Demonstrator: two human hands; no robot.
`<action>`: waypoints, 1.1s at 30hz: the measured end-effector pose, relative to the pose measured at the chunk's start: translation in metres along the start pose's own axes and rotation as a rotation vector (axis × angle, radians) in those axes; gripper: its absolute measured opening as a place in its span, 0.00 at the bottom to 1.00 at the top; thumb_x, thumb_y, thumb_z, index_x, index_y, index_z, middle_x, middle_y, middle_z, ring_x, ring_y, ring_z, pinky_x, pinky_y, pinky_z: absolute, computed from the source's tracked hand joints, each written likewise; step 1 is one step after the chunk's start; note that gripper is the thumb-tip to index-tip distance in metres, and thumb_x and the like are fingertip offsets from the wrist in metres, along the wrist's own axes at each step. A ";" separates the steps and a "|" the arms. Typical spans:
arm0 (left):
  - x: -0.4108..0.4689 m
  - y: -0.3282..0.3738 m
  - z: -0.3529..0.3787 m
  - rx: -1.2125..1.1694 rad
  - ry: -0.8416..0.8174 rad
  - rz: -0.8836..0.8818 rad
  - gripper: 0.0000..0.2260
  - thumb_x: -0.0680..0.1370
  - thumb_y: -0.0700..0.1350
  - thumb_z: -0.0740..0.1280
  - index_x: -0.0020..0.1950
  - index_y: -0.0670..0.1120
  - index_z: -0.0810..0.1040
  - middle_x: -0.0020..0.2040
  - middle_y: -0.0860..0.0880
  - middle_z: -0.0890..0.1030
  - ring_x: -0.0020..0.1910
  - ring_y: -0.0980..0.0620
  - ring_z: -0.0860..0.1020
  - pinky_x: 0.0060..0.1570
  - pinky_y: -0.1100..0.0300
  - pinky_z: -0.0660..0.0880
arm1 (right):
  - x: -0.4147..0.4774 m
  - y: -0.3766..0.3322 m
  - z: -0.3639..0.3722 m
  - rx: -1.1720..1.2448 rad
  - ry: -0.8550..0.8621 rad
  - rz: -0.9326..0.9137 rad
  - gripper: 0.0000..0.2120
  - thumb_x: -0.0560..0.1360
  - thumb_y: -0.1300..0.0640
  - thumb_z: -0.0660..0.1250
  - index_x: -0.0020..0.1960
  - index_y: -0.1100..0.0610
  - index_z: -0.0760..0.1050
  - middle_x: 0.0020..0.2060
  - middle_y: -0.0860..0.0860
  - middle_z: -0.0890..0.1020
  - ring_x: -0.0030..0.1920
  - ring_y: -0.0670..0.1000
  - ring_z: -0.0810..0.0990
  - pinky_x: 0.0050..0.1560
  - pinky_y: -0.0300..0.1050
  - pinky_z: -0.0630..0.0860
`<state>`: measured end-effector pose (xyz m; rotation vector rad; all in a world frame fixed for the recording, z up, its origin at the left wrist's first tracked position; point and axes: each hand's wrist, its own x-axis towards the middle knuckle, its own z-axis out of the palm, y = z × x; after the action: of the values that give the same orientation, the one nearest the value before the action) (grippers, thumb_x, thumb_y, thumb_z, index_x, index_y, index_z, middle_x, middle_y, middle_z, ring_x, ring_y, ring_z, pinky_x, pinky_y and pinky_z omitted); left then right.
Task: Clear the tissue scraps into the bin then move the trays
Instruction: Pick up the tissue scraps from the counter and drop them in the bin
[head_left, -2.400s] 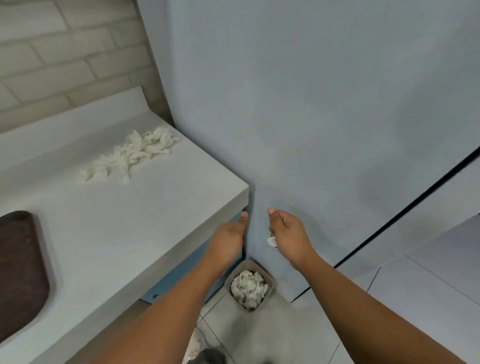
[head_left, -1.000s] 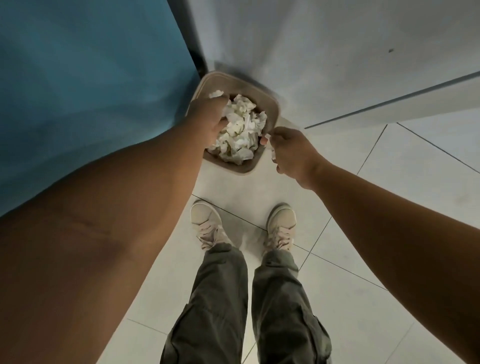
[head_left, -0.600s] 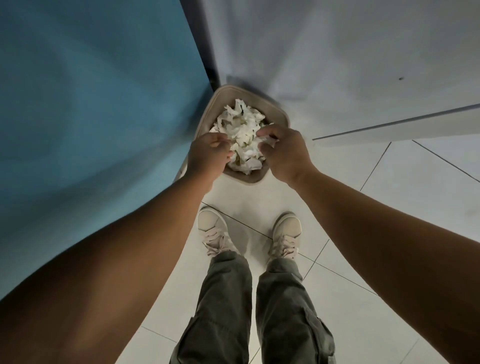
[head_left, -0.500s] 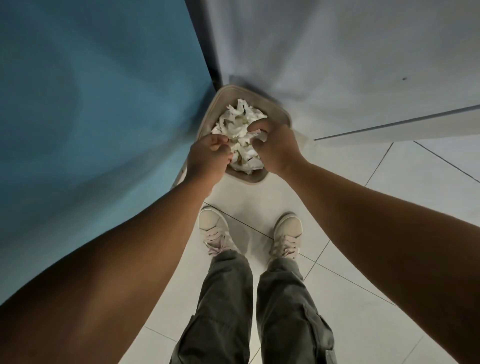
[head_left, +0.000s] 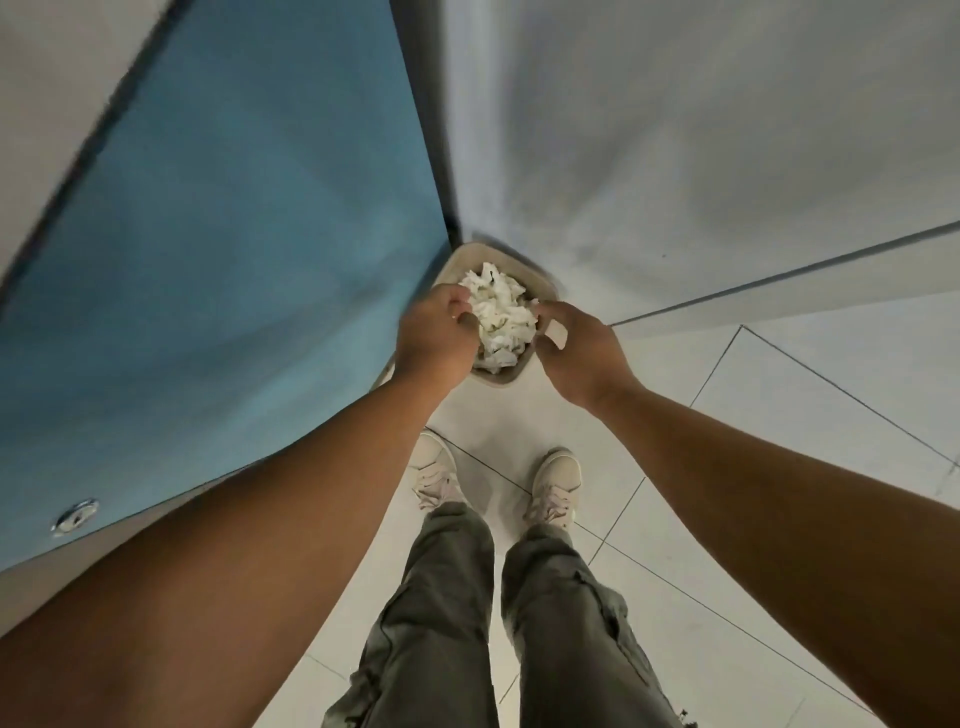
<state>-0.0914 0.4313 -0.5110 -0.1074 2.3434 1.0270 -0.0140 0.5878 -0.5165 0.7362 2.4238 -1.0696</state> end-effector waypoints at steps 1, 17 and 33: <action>-0.014 0.012 -0.010 0.024 0.010 0.041 0.12 0.78 0.39 0.63 0.60 0.46 0.79 0.56 0.50 0.82 0.54 0.54 0.80 0.51 0.68 0.74 | -0.013 -0.011 -0.014 -0.011 0.013 -0.023 0.20 0.77 0.54 0.63 0.69 0.48 0.71 0.64 0.51 0.79 0.63 0.55 0.76 0.62 0.43 0.70; -0.216 0.194 -0.170 0.075 0.360 0.394 0.17 0.78 0.43 0.65 0.67 0.49 0.76 0.64 0.51 0.78 0.64 0.53 0.74 0.61 0.66 0.65 | -0.176 -0.193 -0.199 0.014 0.169 -0.647 0.18 0.78 0.56 0.65 0.67 0.57 0.73 0.66 0.52 0.75 0.68 0.50 0.71 0.65 0.36 0.62; -0.242 0.174 -0.372 0.069 0.751 0.348 0.15 0.80 0.46 0.65 0.66 0.51 0.76 0.64 0.54 0.79 0.62 0.54 0.75 0.63 0.60 0.70 | -0.176 -0.391 -0.187 0.019 0.078 -0.981 0.15 0.78 0.56 0.65 0.64 0.52 0.75 0.66 0.47 0.75 0.68 0.46 0.71 0.68 0.37 0.64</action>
<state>-0.1159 0.2578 -0.0677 -0.0653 3.1590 1.2143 -0.1365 0.4531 -0.0859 -0.5158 2.8733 -1.3765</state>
